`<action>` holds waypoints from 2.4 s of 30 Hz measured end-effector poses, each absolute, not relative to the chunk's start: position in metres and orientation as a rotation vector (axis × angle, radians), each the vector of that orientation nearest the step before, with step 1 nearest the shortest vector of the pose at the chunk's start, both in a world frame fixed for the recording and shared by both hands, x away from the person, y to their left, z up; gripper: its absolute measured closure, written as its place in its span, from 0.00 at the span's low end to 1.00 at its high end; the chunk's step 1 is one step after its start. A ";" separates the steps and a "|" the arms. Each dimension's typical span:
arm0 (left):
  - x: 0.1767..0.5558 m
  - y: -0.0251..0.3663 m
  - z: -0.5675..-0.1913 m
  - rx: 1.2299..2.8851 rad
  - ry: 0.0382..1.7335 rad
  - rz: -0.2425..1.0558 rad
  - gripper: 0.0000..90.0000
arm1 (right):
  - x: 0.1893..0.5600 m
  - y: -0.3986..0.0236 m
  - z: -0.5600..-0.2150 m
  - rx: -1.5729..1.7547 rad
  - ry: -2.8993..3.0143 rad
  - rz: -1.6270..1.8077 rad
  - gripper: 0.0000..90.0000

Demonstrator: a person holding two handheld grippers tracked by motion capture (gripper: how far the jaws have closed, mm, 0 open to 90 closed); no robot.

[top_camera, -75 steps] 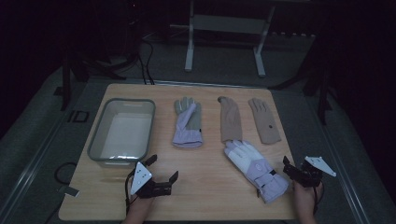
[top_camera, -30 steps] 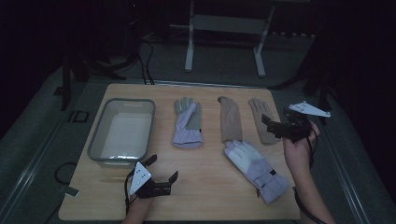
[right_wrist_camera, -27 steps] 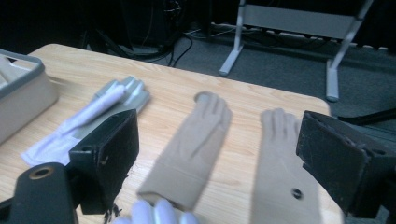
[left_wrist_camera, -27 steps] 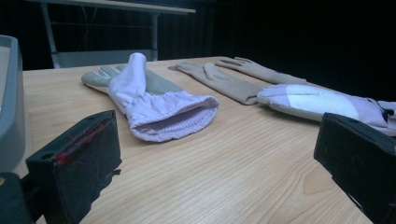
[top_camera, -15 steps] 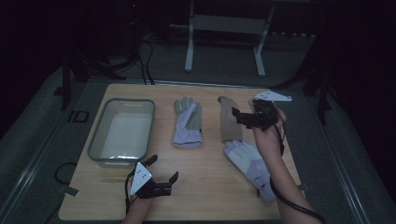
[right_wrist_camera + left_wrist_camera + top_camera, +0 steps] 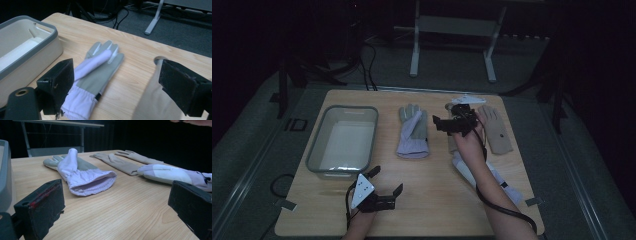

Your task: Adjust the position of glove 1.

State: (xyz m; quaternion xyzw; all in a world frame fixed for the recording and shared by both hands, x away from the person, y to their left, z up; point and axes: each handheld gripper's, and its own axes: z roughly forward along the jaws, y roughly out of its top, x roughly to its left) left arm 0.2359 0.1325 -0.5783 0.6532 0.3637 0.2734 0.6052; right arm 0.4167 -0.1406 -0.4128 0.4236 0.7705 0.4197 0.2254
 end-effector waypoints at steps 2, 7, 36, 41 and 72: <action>0.236 0.133 -0.578 1.511 0.842 0.632 0.01 | 0.420 -0.132 -0.416 1.156 2.143 1.168 0.14; 0.236 0.132 -0.578 1.511 0.841 0.630 0.01 | 0.430 -0.111 -0.426 1.179 2.151 1.153 0.15; 0.236 0.133 -0.578 1.510 0.842 0.626 0.01 | 0.494 -0.037 -0.541 1.404 2.291 0.888 0.25; 0.236 0.132 -0.578 1.513 0.840 0.626 0.01 | 0.493 -0.038 -0.544 1.398 2.293 0.893 0.38; 0.235 0.132 -0.578 1.511 0.842 0.627 0.01 | 0.398 -0.078 -0.490 1.386 2.144 1.063 0.89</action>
